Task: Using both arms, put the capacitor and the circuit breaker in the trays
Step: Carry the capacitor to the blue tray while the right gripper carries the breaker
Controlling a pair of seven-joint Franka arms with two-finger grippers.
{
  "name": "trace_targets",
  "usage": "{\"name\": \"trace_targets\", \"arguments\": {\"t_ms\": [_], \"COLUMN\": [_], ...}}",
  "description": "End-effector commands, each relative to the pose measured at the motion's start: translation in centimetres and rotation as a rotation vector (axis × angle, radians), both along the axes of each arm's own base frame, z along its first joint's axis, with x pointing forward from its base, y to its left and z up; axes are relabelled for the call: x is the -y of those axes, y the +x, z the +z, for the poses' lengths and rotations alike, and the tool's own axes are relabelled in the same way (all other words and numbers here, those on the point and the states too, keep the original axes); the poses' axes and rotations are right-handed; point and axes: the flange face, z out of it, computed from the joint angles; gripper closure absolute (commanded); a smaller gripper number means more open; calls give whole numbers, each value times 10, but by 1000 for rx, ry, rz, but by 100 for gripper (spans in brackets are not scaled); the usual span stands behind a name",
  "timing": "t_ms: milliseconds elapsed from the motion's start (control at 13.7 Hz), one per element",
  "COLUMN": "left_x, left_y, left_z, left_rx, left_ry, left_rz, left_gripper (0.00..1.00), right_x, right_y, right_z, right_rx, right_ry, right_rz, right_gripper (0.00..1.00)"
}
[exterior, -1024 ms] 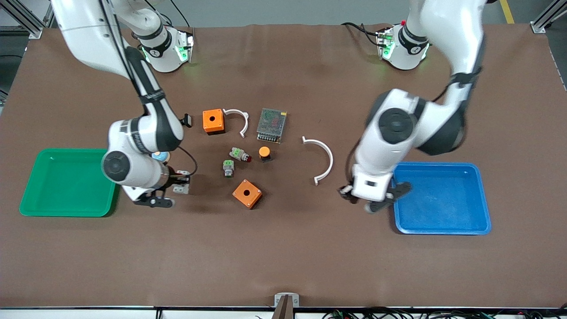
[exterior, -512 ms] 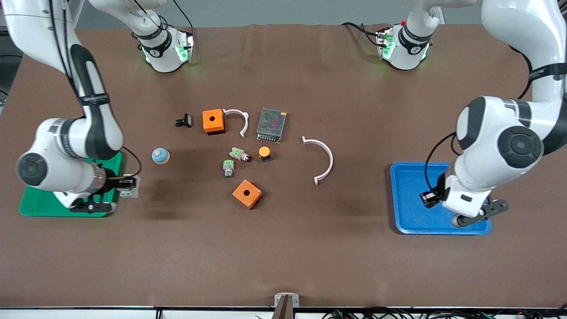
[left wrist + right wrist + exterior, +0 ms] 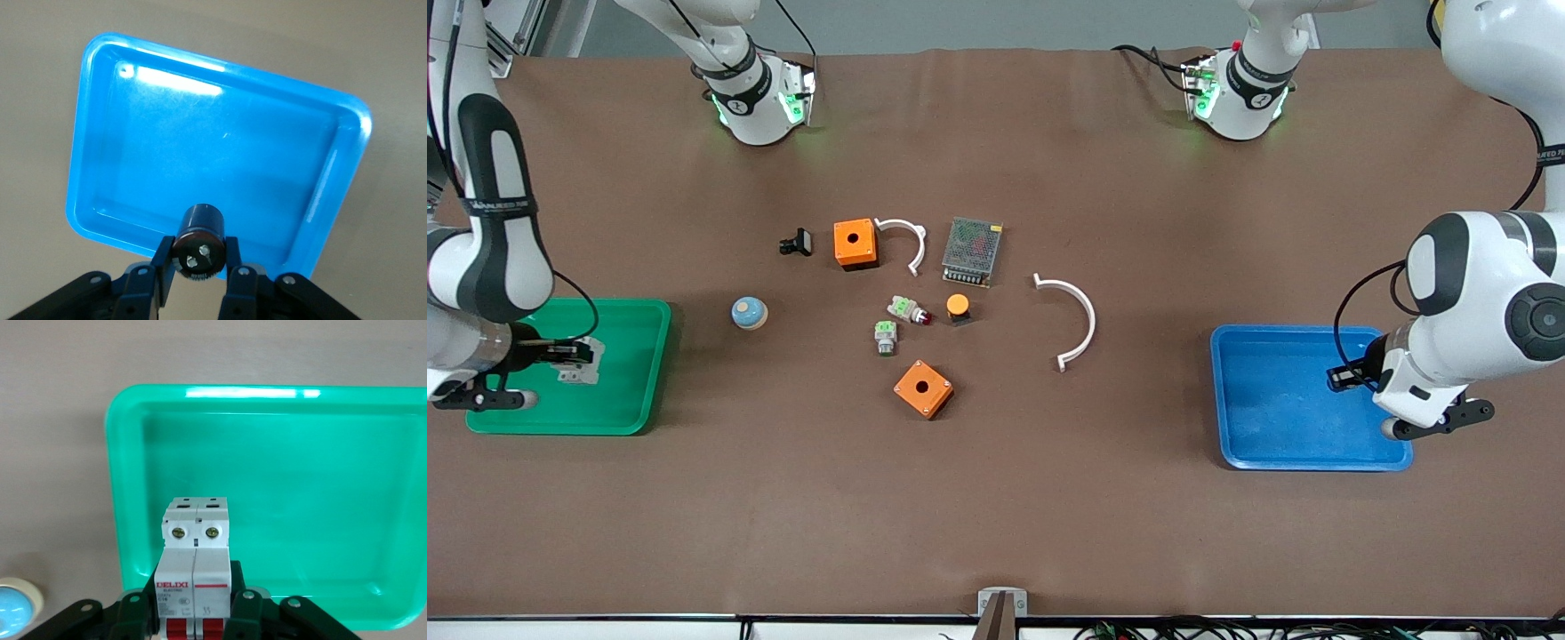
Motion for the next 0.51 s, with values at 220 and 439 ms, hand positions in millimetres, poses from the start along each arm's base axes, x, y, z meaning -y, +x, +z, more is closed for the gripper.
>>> {"name": "trace_targets", "arguments": {"t_ms": [220,439], "left_x": [-35,-84], "left_y": [-19,-19], "left_z": [-60,-89], "left_rx": [34,55], "left_ry": [-9,-27], "left_rz": [-46,-118], "left_gripper": [100,100], "right_x": [46,55], "right_y": [-6,-6], "right_z": [-55,-71], "right_rx": [-2,19], "right_ry": [-14,-24], "right_rz": [-17,-22], "right_gripper": [86,86]}}
